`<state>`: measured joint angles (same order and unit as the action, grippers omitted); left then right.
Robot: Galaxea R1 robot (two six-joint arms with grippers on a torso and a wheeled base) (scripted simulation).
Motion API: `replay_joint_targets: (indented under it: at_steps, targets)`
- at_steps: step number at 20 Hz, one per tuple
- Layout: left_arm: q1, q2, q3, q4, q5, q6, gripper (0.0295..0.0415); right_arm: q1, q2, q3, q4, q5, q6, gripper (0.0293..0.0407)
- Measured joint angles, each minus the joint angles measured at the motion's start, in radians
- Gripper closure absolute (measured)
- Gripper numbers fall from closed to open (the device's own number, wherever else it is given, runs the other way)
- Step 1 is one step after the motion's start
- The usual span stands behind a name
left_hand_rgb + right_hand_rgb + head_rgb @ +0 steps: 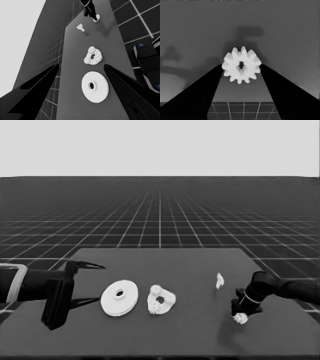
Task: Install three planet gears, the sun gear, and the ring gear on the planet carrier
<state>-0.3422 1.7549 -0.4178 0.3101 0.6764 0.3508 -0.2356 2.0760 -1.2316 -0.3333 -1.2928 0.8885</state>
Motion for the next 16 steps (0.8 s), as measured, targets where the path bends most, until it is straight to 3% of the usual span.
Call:
replay_joint_targets:
  at_steps: [6,7,9,16]
  targets:
    - [0.000,0.000,0.000,0.000,0.000,0.000,0.0326,0.000,0.000,0.000,0.000,0.000,0.000,0.0390]
    - [0.000,0.000,0.000,0.000,0.000,0.000,0.0326,0.079,-0.039,0.072,0.062,-0.065,0.012,0.0390]
    - [0.000,0.000,0.000,0.000,0.000,0.000,0.0326,0.181,-0.066,0.116,0.135,-0.127,0.017,0.0390]
    - [0.000,0.000,0.000,0.000,0.000,0.000,0.0326,0.234,-0.073,0.126,0.176,-0.160,0.017,0.0390]
